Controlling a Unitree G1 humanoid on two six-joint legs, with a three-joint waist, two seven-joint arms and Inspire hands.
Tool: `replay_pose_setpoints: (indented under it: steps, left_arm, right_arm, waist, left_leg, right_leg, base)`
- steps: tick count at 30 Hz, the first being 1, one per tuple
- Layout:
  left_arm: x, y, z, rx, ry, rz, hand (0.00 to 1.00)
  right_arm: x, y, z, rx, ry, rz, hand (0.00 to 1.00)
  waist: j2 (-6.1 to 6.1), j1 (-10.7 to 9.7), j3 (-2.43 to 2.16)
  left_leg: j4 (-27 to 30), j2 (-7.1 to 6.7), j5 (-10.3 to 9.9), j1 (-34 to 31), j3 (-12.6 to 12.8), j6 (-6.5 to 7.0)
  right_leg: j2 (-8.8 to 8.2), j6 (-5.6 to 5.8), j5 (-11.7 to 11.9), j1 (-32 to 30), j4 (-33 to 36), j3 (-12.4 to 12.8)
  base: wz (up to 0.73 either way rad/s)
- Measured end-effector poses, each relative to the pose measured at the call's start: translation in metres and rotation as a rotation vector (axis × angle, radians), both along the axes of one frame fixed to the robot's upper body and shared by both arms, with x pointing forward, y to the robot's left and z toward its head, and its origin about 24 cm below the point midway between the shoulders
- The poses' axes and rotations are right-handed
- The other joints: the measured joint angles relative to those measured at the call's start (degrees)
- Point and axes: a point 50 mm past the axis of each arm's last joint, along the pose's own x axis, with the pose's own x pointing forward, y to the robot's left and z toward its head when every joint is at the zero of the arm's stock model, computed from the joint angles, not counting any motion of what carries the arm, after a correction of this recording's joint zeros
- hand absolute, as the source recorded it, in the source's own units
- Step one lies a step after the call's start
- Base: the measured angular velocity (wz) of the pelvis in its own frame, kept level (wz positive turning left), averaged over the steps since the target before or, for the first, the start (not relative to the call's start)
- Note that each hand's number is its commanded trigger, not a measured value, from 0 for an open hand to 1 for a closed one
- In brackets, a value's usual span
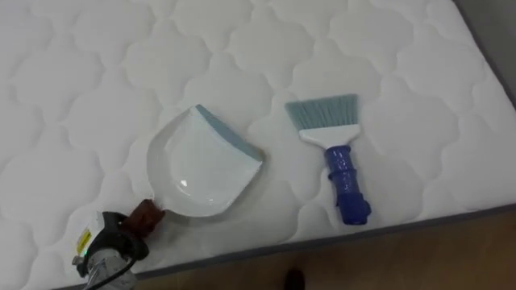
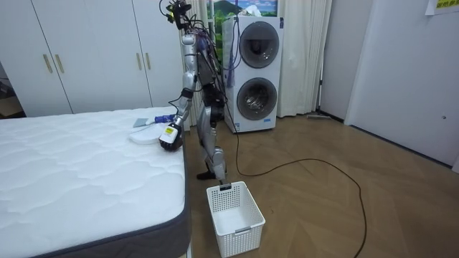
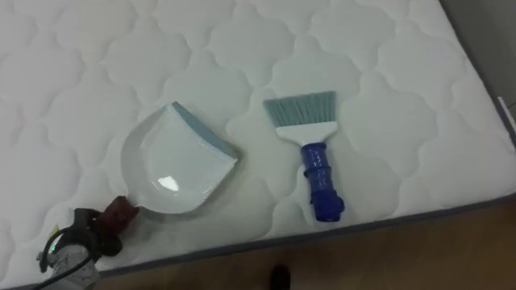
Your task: Clean bed
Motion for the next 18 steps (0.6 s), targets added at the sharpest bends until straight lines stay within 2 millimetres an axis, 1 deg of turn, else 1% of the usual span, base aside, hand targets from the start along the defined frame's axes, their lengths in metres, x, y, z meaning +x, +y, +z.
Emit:
replay_pose_setpoints:
  steps: [7, 15, 18]
  left_arm:
    - [0.0024, -0.0001, 0.0013, 0.000, -0.004, -0.003, 1.00]
    - [0.0042, 0.0016, 0.0031, 0.008, -0.017, -0.012, 1.00]
    - [0.0048, 0.0019, 0.0037, 0.010, -0.021, -0.016, 1.00]
  right_arm:
    - [0.0043, 0.0018, 0.0010, 0.005, -0.022, -0.002, 0.00]
    - [0.0057, 0.0018, 0.0014, 0.018, -0.044, -0.058, 0.00]
    - [0.0089, 0.0017, 0.0026, 0.012, -0.072, -0.066, 0.00]
  waist:
    - [0.04, 0.09, -0.02]
    - [0.16, 0.56, -0.09]
    - [0.45, 0.57, -0.12]
  left_leg:
    - [0.16, 0.05, 0.00, -0.62, 0.04, 0.00]
    - [0.27, 0.14, 0.00, -1.54, 0.04, 0.00]
    - [1.04, 0.18, 0.00, -2.18, 0.05, 0.00]
  right_leg:
    - [0.03, -0.01, 0.00, -0.50, -0.02, 0.01]
    - [0.08, -0.03, 0.03, -1.15, -0.16, -0.27]
    - [0.01, -0.04, 0.02, -1.23, -0.18, -0.54]
  base:
    - [0.01]
    - [0.00]
    - [0.07]
